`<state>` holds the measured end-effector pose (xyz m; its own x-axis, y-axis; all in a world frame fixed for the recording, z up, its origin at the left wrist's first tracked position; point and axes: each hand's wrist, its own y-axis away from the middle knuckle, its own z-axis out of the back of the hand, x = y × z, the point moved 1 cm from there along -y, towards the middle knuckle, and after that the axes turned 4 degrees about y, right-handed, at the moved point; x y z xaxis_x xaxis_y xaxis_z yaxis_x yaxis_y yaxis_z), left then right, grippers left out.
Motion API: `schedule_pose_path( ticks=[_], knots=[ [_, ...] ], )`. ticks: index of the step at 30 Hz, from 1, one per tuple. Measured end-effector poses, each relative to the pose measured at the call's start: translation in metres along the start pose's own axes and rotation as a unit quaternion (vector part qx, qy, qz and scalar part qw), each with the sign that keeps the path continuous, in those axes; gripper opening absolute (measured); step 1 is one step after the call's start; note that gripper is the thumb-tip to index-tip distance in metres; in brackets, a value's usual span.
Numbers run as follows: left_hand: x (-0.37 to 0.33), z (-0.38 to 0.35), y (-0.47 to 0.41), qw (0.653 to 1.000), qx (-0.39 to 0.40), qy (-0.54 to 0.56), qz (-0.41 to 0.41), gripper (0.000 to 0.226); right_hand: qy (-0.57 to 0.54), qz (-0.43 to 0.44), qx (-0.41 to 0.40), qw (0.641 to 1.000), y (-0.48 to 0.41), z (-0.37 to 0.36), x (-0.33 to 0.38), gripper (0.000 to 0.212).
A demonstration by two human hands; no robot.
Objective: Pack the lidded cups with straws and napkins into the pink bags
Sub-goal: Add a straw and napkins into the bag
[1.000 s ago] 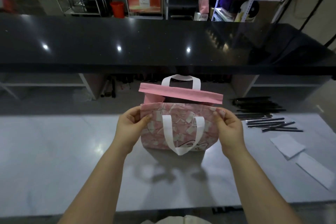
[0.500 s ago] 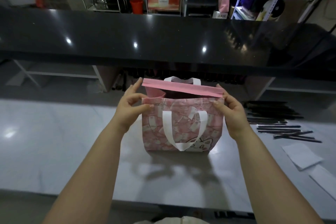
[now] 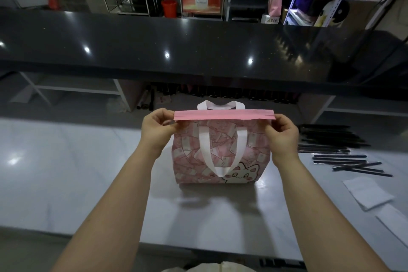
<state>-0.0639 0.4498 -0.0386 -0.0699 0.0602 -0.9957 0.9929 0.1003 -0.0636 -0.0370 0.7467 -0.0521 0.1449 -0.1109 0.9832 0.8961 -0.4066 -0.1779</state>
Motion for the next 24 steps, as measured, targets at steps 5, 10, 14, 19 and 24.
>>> schedule_pose_path(
  ticks=[5,10,14,19,24],
  knots=[
    [-0.004,-0.002,-0.002,1.0,0.025,-0.007,-0.009,0.039,0.048,0.04,0.027,0.998,0.0,0.002,0.002,0.047],
    [-0.011,0.001,-0.003,0.993,0.096,-0.056,-0.04,0.046,0.229,0.2,0.122,0.945,-0.007,0.014,0.007,0.055],
    [-0.014,0.01,-0.001,0.969,0.101,-0.188,-0.124,0.039,0.258,0.23,0.147,0.927,-0.012,0.021,0.009,0.041],
    [-0.028,0.026,0.009,0.909,0.14,-0.34,-0.195,0.036,0.305,0.199,0.204,0.909,-0.008,0.028,0.023,0.043],
    [-0.037,-0.009,0.016,0.835,0.085,-0.441,-0.317,0.022,0.411,0.31,0.147,0.845,0.0,-0.003,0.045,0.04]
  ],
)
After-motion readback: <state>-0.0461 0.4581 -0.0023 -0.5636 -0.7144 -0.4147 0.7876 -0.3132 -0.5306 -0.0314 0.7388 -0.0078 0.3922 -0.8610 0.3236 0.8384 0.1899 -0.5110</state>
